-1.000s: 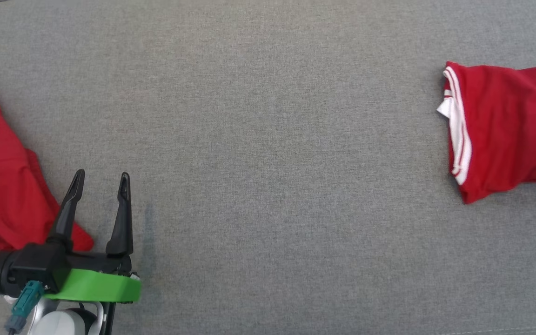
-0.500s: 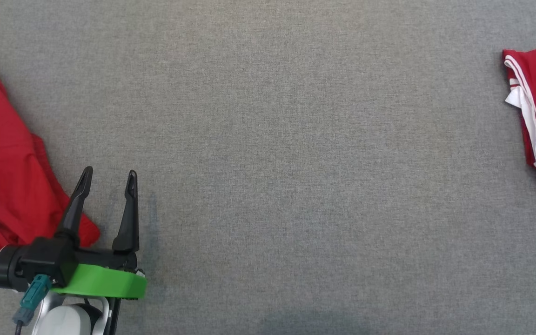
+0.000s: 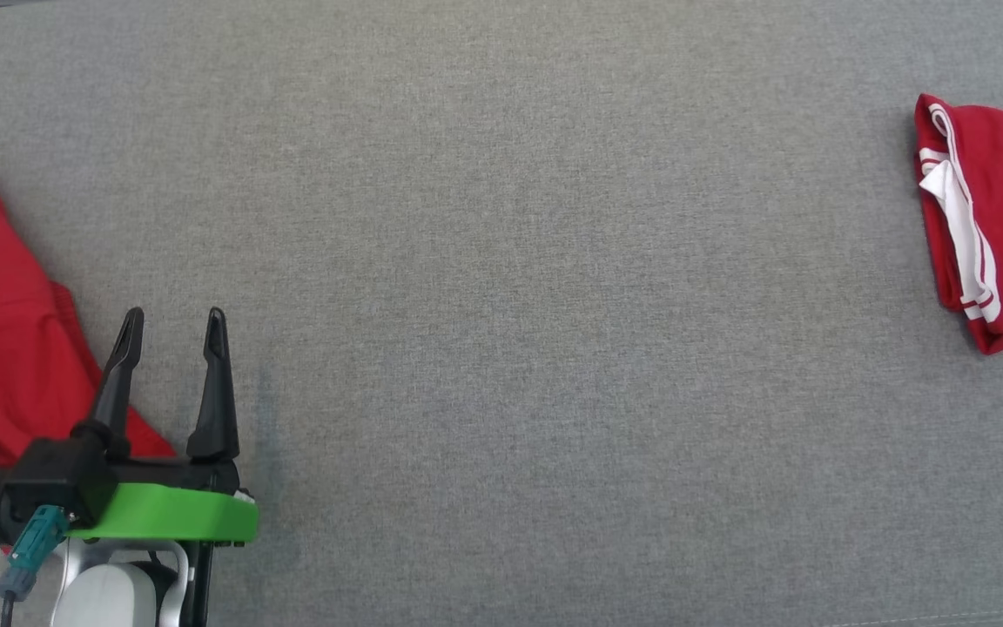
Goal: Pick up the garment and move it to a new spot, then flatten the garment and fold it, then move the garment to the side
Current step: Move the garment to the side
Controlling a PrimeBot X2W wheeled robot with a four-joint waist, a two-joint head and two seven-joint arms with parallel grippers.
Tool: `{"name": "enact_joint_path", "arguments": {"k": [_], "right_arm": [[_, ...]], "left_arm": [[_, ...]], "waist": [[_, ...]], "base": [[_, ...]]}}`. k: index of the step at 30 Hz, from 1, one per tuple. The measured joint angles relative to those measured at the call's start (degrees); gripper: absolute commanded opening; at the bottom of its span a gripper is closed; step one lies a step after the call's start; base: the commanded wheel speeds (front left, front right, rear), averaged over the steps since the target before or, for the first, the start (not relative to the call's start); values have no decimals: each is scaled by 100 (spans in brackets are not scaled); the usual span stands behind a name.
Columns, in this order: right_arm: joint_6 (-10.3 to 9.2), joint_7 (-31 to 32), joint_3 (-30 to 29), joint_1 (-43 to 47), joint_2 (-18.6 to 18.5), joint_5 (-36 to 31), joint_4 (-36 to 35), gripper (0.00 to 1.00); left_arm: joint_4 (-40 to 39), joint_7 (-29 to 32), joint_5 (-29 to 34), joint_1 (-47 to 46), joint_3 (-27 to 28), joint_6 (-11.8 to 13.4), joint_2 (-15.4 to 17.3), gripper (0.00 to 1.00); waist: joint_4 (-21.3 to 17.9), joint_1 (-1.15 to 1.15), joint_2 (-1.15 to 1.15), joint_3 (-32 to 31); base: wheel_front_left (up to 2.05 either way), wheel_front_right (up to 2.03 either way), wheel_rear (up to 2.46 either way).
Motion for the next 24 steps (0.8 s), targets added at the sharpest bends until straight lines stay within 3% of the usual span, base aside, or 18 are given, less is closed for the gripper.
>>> {"name": "enact_joint_path", "arguments": {"k": [5, 12, 24], "right_arm": [[-7, -693, -152, 161, 532, -10, -316, 100], [-7, -1404, 194, 836, 1354, -107, -646, 100], [-8, -1595, 682, 2093, 2369, -471, -672, 100]], "left_arm": [[124, 0, -84, -2, 167, 115, -30, 100], [369, 0, -183, 56, 470, 307, -36, 100], [923, 1, -103, 341, 436, 407, -43, 100]], "waist": [[-124, 0, 0, -196], [-406, 0, 0, -465], [-735, 0, 0, -937]], "base": [[0, 0, 0], [0, 0, 0], [0, 0, 0]]}}
